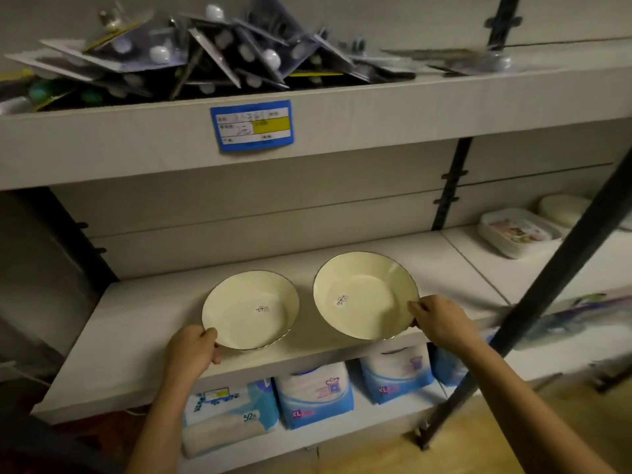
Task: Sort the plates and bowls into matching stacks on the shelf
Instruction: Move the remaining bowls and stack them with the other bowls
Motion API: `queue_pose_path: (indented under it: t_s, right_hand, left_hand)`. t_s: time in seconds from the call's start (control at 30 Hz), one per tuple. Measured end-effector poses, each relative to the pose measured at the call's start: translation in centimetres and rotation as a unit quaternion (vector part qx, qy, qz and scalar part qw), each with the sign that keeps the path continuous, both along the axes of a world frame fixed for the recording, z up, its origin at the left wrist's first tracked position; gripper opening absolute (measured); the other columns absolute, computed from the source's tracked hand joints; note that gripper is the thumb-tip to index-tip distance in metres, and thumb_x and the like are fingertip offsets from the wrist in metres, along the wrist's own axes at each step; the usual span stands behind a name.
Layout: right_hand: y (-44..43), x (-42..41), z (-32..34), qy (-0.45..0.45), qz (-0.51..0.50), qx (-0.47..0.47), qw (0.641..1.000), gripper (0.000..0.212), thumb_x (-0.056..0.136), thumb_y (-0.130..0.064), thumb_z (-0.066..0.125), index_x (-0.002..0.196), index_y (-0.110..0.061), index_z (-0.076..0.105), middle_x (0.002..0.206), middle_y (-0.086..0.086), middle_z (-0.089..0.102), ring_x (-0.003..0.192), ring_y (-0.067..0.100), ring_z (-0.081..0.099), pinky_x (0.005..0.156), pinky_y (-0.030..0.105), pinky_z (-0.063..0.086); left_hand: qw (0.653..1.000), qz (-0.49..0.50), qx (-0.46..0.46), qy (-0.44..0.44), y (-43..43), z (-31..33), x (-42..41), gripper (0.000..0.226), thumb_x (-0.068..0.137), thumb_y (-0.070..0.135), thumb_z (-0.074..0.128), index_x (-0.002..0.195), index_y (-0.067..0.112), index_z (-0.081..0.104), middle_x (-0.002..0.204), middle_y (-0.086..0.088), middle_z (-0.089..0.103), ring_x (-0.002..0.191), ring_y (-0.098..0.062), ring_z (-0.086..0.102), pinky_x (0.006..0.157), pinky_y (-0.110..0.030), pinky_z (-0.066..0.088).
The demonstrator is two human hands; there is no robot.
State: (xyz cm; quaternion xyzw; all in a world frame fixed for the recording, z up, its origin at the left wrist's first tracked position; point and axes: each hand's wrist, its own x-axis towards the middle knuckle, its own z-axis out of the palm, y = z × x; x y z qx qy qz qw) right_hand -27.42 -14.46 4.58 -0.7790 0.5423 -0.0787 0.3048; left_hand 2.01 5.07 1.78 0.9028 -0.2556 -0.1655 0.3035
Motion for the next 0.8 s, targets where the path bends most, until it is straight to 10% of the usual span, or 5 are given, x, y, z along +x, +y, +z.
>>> queue_pose_path:
  t_s: [0.8]
  right_hand:
    - [-8.2,-39.4,0.4,0.002,-0.144,-0.011,0.990,0.040,0.097,-0.028,0.044,0.059,-0.019,0.055,0.061,-0.007,0.057,0.058,0.008,0.054,0.055,0.022,0.040]
  left_hand:
    - [0.980,-0.191,-0.063,0.003,-16.0,3.7,-35.4,0.044,0.089,0.009,0.045,0.046,0.007,0.049,0.041,-0.006,0.054,0.046,-0.019,0.047,0.051,-0.025,0.034]
